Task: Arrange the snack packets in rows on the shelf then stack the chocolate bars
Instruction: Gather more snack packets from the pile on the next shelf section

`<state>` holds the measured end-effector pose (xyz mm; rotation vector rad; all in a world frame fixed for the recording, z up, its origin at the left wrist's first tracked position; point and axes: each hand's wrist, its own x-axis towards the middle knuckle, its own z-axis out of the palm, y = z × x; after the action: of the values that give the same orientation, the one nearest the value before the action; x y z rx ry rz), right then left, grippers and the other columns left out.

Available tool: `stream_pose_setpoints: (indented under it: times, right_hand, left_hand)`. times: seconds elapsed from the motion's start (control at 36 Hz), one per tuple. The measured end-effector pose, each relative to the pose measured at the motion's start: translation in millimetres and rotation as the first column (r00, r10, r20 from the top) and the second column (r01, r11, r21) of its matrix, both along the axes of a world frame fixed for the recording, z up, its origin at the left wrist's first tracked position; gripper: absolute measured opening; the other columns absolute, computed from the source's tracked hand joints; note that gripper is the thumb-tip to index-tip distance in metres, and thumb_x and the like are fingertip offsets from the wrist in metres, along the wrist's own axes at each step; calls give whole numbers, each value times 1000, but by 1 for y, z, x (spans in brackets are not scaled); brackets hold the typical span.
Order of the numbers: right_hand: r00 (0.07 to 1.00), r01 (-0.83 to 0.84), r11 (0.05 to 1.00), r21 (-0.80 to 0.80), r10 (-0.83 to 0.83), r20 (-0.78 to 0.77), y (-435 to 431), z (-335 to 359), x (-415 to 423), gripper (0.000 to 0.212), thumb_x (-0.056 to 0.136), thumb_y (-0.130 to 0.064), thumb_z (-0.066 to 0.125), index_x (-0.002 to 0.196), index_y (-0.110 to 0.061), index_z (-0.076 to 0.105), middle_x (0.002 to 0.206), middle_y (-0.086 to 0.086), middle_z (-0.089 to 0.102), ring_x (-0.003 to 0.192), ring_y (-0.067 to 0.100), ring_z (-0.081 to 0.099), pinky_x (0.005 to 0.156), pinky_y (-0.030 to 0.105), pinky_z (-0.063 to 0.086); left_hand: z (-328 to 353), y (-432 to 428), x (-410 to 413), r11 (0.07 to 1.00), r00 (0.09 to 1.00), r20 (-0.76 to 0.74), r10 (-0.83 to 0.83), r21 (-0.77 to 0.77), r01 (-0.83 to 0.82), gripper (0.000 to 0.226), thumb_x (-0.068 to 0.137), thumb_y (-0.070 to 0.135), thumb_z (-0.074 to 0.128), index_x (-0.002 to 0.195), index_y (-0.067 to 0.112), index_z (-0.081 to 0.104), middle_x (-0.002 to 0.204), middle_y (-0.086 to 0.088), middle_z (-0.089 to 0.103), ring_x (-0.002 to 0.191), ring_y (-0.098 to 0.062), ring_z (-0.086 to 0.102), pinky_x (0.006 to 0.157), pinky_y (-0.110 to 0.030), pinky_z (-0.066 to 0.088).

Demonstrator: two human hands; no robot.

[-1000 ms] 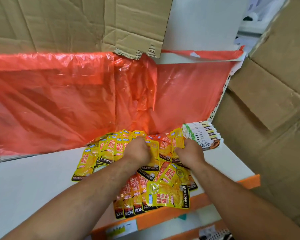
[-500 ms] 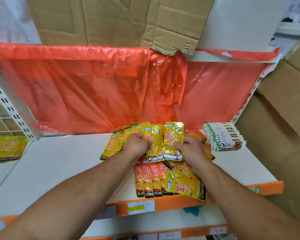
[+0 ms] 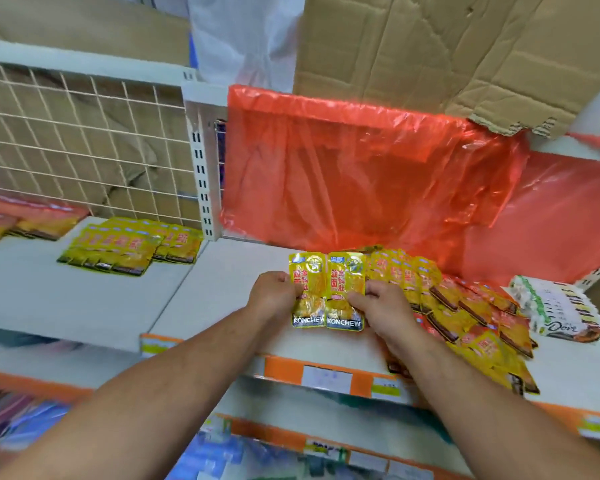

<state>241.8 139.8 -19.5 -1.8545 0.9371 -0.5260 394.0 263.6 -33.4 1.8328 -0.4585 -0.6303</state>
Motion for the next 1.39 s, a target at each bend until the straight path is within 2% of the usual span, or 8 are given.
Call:
stream_pose_setpoints:
  times: [0.11,0.25,0.33,0.53,1.03,1.17,1.25,1.39]
  right_hand:
    - [996,-89,994,65,89,8,53,-7,31,30,83,-17,73,70,4,56,60,4,46,58,14,40,61,32,30]
    - [991,-131,986,106,127,41,113,-13,65,30,87,-6,69,62,-17,57,47,-11,52,39,-1,40,46,21,33]
    - [986,-162,977,139,154,70,141,-18,84,14,87,-8,71,75,-13,66,63,2,64,48,4,51,46,18,39]
    - [982,-185,955,231,175,65,175,-27,128,4,88,-8,71,85,-9,69,79,12,75,71,27,72,62,38,56]
    - [954,-294,939,176,299,-1,141,-40,255,10,84,-13,75,77,-12,68,70,4,69,61,16,59,65,31,44]
    - [964,-257,945,205,264,-11,139,-46,269,15,82,-12,75,71,-17,67,67,-1,68,61,15,60,65,29,44]
    - [971,-235,948,217,241,-3,141,-45,277,14,84,-11,74,74,-16,66,67,-1,68,54,9,59,56,22,43]
    - [986,-166,962,219,168,11,144,-44,290,17,86,-11,74,74,-16,64,61,-5,63,44,0,53,45,18,36]
  left_hand:
    - [-5,61,26,996,996,-3,89,3,-89,44,80,13,72,49,18,41,45,-1,41,51,-21,42,57,-32,34]
    - [-9,128,54,984,984,3,177,14,-177,46,82,11,73,53,18,40,52,0,47,53,-17,45,53,-25,35]
    - [-13,161,68,982,982,-12,188,13,-187,35,82,10,74,59,18,49,64,-4,58,59,-18,54,60,-25,44]
    - [-16,204,101,963,963,9,269,15,-269,24,80,6,75,63,16,61,66,0,63,62,-15,59,61,-25,48]
    - [-12,194,214,938,939,122,321,99,-333,25,75,5,80,67,15,58,61,3,56,56,-12,51,55,-21,40]
    - [-15,184,238,934,936,196,294,151,-325,27,74,6,81,61,15,58,65,1,63,66,-16,59,68,-28,50]
    - [-17,179,251,930,930,256,263,190,-315,26,74,7,80,59,14,59,79,-5,73,82,-17,67,74,-28,52]
    - [-16,172,277,930,931,323,172,259,-262,14,74,15,80,69,11,68,77,2,73,78,-16,69,71,-28,55]
